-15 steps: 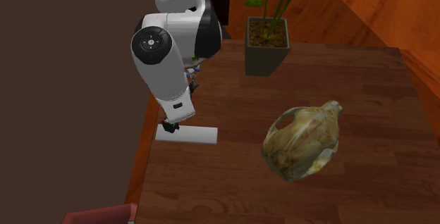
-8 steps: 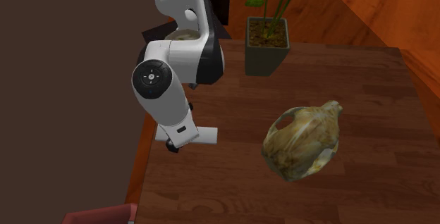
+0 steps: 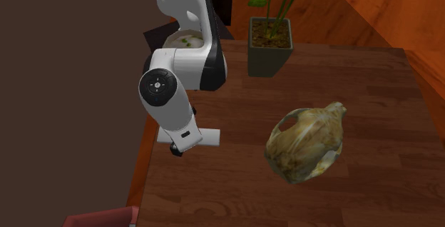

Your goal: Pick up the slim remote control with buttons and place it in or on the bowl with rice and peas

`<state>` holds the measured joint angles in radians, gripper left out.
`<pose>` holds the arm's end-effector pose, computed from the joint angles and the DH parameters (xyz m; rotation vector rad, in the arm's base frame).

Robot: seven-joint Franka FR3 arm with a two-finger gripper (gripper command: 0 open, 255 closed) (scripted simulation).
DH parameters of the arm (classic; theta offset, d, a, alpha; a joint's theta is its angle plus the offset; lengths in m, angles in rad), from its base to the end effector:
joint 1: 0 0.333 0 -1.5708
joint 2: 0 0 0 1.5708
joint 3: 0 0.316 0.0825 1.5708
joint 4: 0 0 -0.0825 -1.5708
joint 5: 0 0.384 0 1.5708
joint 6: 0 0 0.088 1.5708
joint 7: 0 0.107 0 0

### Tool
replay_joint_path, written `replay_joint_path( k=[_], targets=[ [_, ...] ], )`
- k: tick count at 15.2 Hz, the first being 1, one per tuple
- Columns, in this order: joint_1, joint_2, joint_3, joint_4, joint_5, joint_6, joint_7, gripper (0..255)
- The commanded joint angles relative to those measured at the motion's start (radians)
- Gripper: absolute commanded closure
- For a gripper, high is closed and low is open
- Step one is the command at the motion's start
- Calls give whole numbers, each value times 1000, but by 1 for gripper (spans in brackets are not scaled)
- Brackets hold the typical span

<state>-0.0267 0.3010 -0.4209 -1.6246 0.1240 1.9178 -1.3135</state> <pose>0.5968 -0.2473 0.4612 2.8505 1.2777 0.0143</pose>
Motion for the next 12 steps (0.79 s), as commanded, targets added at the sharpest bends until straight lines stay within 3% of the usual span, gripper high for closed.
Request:
replay_joint_path(
  k=[1,4,5,12],
  targets=[
    [0,0,0,0,0,1,0,0],
    [0,0,0,0,0,1,0,0],
    [0,0,0,0,0,1,0,255],
    [0,0,0,0,0,0,0,255]
  ],
)
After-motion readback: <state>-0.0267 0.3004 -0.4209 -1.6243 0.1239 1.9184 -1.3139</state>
